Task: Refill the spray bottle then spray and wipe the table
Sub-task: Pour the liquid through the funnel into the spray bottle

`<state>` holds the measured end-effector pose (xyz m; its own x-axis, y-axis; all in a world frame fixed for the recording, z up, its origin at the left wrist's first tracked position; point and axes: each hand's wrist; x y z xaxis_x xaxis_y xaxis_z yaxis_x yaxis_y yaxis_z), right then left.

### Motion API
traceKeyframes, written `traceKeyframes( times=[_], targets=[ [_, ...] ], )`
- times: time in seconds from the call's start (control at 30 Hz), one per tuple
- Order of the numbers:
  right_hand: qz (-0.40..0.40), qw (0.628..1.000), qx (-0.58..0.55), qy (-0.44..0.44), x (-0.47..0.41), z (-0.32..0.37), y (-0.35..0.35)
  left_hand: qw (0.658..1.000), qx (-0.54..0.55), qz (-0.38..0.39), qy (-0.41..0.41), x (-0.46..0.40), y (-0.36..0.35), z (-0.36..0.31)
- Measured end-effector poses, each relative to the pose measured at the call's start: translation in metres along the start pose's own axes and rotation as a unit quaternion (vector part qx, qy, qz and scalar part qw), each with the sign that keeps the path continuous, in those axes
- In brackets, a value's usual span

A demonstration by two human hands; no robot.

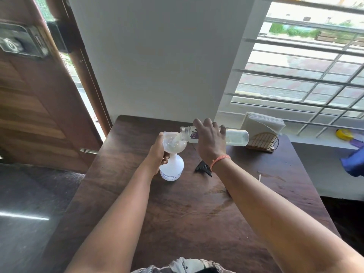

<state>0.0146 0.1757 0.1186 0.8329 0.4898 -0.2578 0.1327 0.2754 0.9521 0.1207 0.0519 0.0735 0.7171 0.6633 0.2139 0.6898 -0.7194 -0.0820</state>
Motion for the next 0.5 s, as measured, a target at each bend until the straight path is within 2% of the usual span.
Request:
traceKeyframes(
  times=[0.5],
  targets=[
    [0.009, 1.000, -0.001, 0.000, 0.003, 0.001, 0.012, 1.000, 0.016, -0.021, 0.001, -0.004, -0.003, 0.005]
  ],
)
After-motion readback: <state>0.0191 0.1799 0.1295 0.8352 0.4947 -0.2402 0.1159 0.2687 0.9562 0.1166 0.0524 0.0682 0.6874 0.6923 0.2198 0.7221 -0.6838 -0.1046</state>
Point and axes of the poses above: each hand's wrist, its own x-axis away from the middle knuckle, its own y-axis out of the back of the hand, z = x × y, and after that the axes turned 13 degrees about -y, right-handed
